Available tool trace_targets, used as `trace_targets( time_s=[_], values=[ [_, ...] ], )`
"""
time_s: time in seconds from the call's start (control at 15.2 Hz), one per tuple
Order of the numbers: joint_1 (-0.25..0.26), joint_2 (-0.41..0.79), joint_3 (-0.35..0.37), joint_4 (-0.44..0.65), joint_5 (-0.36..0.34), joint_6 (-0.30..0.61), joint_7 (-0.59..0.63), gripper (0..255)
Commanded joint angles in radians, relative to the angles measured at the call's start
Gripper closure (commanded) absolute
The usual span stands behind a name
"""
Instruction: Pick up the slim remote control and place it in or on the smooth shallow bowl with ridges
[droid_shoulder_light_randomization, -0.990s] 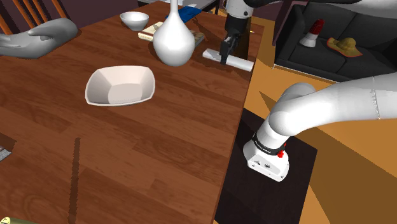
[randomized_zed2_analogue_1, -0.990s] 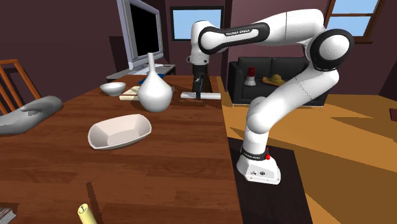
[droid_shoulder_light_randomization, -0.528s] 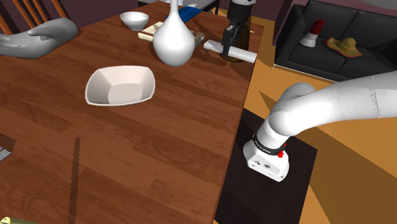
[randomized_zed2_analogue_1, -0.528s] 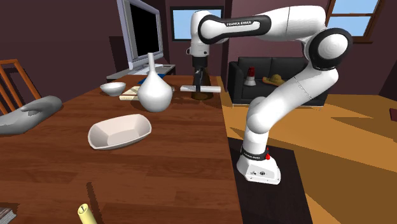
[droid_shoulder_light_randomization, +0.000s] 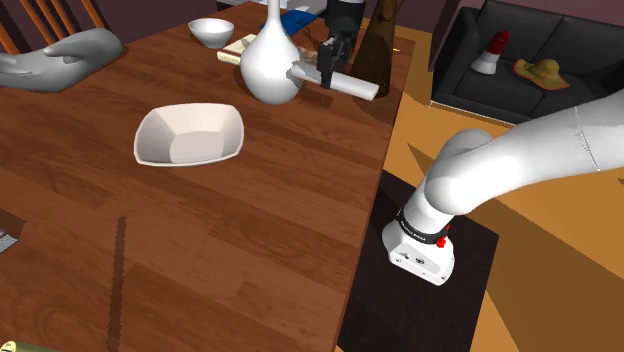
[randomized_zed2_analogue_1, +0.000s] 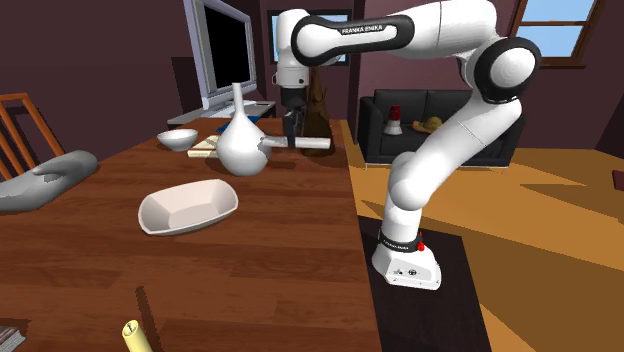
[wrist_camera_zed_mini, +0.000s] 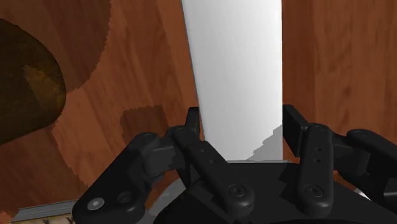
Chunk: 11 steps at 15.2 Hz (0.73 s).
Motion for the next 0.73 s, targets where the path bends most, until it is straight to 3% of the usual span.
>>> trace_targets(
  time_s=[0.0, 0.66],
  values=[
    [0.012, 0.043, 0.031, 0.033, 0.018, 0.012, 0.037, 255],
    [0.062, 0.311, 0.199, 0.260, 0.058, 0.065, 0.246, 255]
  ],
)
